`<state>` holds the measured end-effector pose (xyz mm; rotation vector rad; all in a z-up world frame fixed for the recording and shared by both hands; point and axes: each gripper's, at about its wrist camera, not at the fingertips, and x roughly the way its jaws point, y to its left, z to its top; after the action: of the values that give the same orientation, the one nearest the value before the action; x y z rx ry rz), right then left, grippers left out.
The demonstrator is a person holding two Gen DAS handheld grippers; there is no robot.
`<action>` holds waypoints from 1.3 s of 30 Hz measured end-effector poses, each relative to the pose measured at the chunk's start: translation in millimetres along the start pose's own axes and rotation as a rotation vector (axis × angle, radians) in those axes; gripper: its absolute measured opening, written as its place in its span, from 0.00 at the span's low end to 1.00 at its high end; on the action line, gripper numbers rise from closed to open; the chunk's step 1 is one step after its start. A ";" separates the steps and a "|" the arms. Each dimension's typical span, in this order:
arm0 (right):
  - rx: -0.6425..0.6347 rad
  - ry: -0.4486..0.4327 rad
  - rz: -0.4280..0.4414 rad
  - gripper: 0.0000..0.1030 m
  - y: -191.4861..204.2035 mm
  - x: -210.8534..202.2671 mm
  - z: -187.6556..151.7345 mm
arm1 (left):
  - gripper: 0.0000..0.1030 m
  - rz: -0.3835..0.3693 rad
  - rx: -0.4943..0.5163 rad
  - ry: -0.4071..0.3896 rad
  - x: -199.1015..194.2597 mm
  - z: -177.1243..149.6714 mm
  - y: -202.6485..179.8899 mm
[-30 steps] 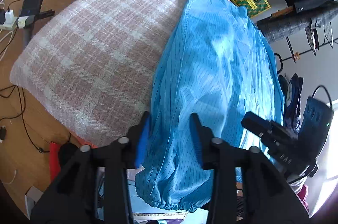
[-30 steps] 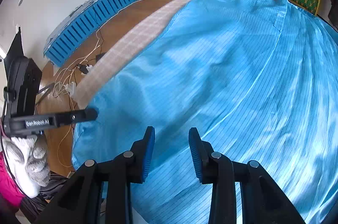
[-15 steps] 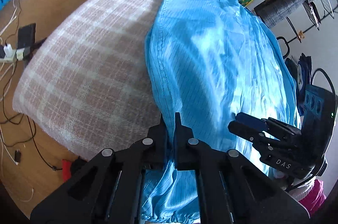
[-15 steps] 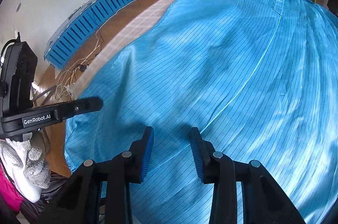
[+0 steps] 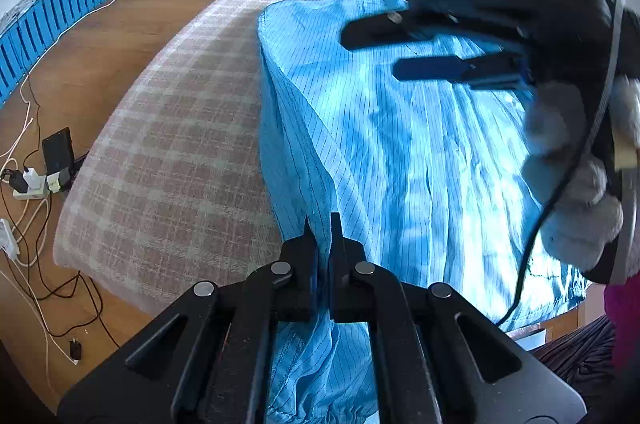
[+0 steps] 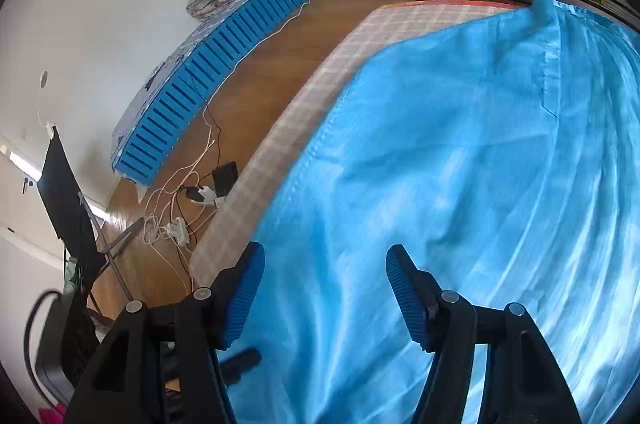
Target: Fold large clothes
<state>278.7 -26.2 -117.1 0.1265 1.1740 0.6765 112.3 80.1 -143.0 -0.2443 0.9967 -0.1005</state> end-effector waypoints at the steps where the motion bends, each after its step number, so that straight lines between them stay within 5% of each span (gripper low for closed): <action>1: -0.003 0.012 0.004 0.65 4.8 7.3 9.7 | 0.01 0.000 0.003 -0.002 -0.8 -0.9 0.8; 11: -0.091 0.162 -0.140 0.65 36.0 93.4 43.3 | 0.00 0.010 0.052 -0.022 -3.8 -1.2 -7.3; 13: -0.108 0.183 -0.155 0.55 35.7 102.4 40.3 | 0.00 0.015 0.064 -0.028 -5.6 -1.7 -9.6; 15: -0.118 0.194 -0.174 0.22 32.6 106.9 36.8 | 0.00 0.015 0.065 -0.031 -6.1 -1.6 -9.3; 18: -0.091 0.162 -0.183 0.01 23.0 99.9 34.0 | 0.00 0.016 0.068 -0.035 -7.1 -1.9 -10.2; 28: 0.037 -0.050 -0.068 0.00 -19.1 13.1 19.1 | 0.00 -0.010 0.242 -0.096 -30.6 -6.7 -75.0; 33: 0.196 -0.175 0.003 0.00 -76.3 -37.7 -14.1 | 0.00 -0.042 0.365 -0.086 -23.7 -16.9 -123.5; 39: 0.421 -0.211 0.060 0.00 -153.5 -49.3 -63.2 | 0.00 -0.071 0.458 -0.030 -6.1 -35.0 -155.4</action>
<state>277.4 -191.4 -168.9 0.5765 1.0972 0.4472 83.9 -74.7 -117.5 0.1380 0.9084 -0.3830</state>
